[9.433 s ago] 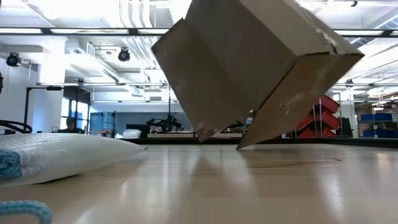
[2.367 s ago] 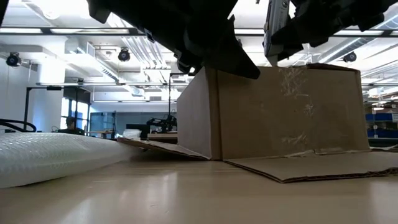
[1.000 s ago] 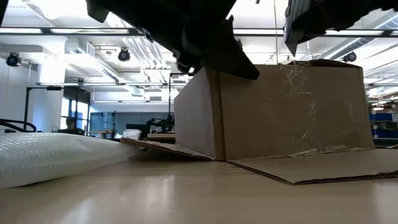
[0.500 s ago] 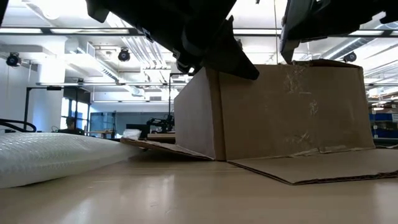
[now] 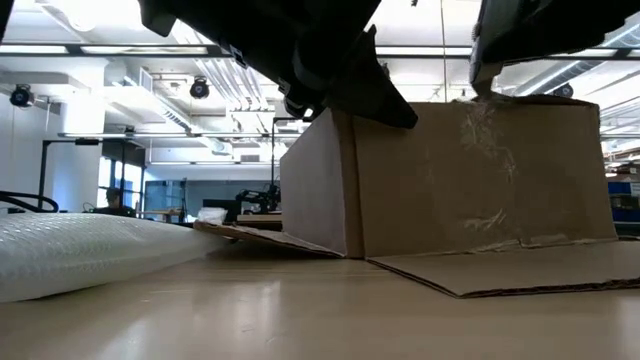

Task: Unpack boxes
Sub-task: Break down the cardboard box until it is fully flat

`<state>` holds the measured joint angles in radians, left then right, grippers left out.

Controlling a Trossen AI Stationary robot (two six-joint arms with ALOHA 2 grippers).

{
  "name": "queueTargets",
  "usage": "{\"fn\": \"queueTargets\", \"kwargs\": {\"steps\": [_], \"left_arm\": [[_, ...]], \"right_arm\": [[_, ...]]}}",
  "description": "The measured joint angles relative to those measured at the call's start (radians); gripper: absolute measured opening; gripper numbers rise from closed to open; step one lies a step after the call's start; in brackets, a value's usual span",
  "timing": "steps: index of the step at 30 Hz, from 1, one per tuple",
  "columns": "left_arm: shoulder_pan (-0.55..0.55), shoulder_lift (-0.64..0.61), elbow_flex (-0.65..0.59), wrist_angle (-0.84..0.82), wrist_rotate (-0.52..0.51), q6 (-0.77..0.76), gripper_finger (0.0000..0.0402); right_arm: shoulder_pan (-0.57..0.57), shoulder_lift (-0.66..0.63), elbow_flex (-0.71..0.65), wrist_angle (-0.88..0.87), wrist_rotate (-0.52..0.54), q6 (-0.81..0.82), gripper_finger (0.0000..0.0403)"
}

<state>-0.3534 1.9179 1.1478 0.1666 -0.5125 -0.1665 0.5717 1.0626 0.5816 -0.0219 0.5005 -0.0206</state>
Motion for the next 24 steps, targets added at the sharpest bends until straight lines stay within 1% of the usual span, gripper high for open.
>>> {"fn": "queueTargets", "kwargs": {"steps": [6, 9, 13, 15, 20, 22, 24], "left_arm": [[0.000, 0.000, 0.000, 0.001, 0.003, -0.002, 0.0208], [0.000, 0.000, 0.000, -0.001, 0.002, -0.007, 0.0208], [0.000, 0.000, 0.000, -0.001, 0.002, -0.007, 0.0208], [0.000, 0.000, 0.000, -0.001, 0.002, -0.007, 0.0208], [0.001, 0.000, 0.000, -0.001, 0.001, -0.004, 0.0208], [0.001, 0.000, 0.000, -0.001, 0.001, -0.004, 0.0208], [0.001, -0.002, 0.000, -0.001, -0.002, -0.002, 0.0208]], "right_arm": [[0.028, -0.039, 0.001, -0.074, 0.009, 0.055, 0.0047], [0.048, -0.083, 0.001, -0.087, 0.005, 0.064, 0.0047], [0.073, -0.163, 0.001, -0.092, 0.041, 0.063, 0.0047], [0.080, -0.189, 0.001, -0.093, 0.043, 0.063, 0.0047], [0.086, -0.197, 0.001, -0.105, 0.044, 0.063, 0.0047], [0.086, -0.209, 0.002, -0.138, 0.055, 0.067, 0.0047], [0.086, -0.230, 0.024, -0.210, 0.083, 0.082, 0.0047]]}}
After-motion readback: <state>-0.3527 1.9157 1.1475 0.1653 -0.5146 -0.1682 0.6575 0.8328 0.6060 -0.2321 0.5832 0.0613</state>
